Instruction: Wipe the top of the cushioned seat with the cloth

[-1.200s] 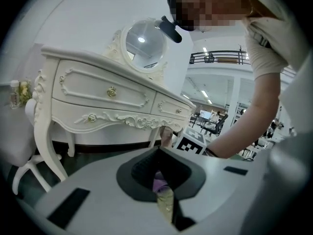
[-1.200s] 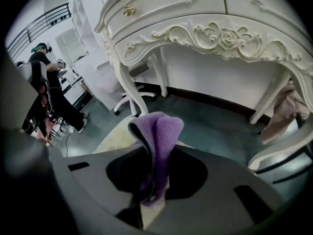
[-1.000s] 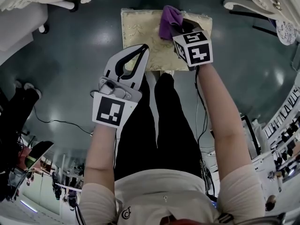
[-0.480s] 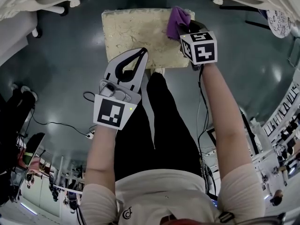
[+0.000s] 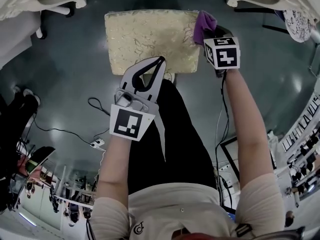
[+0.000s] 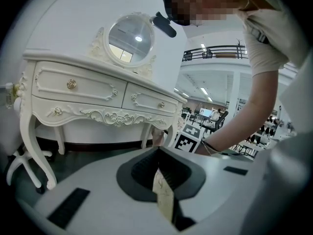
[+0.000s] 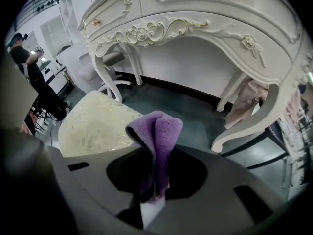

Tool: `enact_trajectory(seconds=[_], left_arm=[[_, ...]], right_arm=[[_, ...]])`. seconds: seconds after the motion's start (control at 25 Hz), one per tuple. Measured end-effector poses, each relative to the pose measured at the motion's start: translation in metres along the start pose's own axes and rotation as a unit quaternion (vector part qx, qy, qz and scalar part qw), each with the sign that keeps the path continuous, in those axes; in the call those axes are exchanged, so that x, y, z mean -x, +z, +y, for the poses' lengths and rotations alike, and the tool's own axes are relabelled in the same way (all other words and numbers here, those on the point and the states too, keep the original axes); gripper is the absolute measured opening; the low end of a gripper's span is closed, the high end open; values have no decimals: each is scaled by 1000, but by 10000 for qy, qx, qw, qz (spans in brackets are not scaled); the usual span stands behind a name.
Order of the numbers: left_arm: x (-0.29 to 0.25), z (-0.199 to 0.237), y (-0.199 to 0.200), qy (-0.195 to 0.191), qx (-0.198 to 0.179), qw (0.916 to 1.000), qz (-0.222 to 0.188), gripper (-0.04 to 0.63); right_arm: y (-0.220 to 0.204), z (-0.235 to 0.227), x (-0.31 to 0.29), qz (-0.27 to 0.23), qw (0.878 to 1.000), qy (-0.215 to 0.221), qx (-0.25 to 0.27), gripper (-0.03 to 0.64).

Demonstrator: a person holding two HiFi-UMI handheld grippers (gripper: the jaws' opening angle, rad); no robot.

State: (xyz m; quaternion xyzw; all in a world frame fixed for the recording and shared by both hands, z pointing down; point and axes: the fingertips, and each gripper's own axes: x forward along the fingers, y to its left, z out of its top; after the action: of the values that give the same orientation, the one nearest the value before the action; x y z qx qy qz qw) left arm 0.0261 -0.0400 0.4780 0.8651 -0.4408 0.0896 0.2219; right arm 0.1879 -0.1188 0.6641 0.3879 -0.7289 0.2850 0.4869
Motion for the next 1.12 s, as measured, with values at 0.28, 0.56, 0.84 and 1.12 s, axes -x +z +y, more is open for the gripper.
enact_trajectory(seconds=[0.28,0.56,0.84,1.12], left_arm=[[20,7,-3,56,226,9997,-46,14],[61,25,1,-107,190,9997,-70,14],[111,77,-4,-42,112,9999,-21,14],[156,123,-17,185,194,9996,42,14]], right_arm=[[2,5,15,-95,9996,-279,23,83],[20,86,38,-276,9988,181,372,83],[46,192,27,-353,9970,616,313,83],[65,285,5,-351,9930,1102,242,83]])
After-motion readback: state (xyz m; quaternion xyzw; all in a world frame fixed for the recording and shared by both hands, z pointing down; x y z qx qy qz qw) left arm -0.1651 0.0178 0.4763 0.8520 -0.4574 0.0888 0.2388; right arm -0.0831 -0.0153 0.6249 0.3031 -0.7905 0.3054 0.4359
